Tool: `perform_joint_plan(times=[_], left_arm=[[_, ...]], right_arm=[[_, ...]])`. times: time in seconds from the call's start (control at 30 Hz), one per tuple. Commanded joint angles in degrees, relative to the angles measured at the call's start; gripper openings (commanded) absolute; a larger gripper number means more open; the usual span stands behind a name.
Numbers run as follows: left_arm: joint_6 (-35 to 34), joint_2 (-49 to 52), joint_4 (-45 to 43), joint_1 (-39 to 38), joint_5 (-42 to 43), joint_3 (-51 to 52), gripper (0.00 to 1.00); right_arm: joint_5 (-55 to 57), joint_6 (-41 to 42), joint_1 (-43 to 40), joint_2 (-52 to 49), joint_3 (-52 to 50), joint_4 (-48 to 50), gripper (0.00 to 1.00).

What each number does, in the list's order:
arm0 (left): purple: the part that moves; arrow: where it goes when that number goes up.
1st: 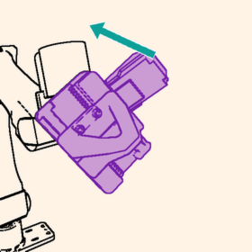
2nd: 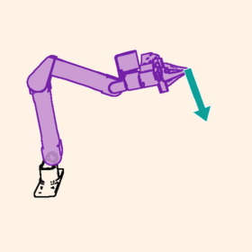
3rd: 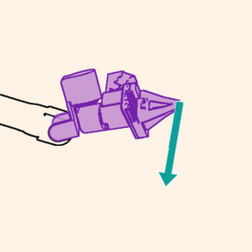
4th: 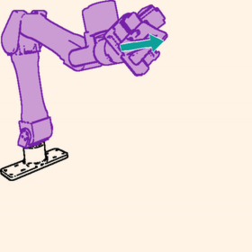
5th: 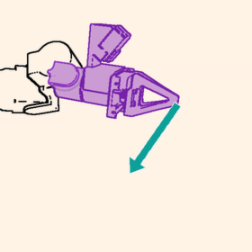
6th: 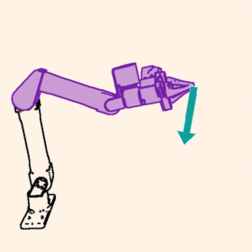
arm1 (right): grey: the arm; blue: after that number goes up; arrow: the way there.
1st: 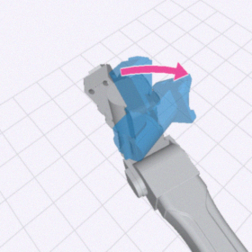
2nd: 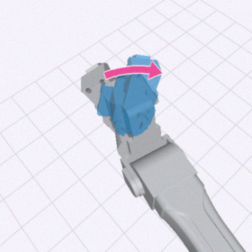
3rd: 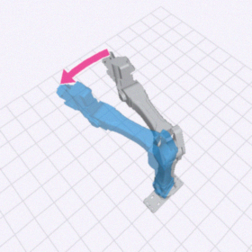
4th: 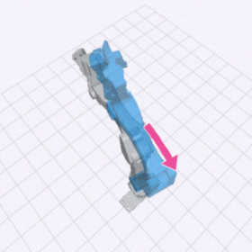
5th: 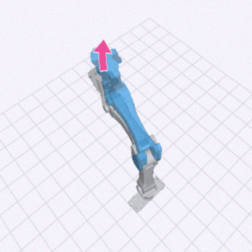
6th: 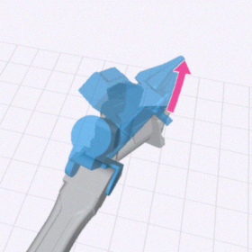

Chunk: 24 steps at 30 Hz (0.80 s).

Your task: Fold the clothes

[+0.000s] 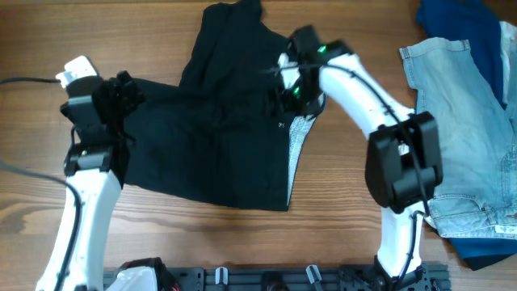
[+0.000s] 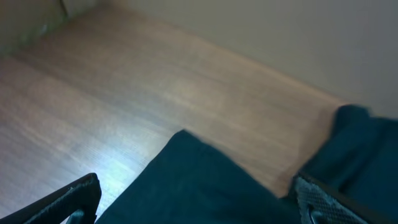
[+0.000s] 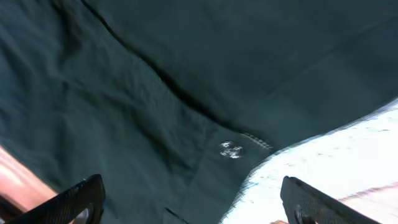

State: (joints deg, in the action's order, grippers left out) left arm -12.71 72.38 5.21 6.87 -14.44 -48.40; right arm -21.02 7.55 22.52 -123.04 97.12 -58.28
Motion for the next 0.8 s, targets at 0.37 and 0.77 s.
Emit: perform_joint_plan(times=[0.37,0.77], left_arm=[[0.33,-2.19,1.31,0.0,5.07,-0.48,1.0],[0.33,-1.44,1.92,-0.02,10.99,-0.46,1.0]], right_arm=[[7.72,6.21,1.99,0.57,-14.69,3.23,0.94],[18.75,5.92,-10.82,0.57,-17.94,2.29,0.96]])
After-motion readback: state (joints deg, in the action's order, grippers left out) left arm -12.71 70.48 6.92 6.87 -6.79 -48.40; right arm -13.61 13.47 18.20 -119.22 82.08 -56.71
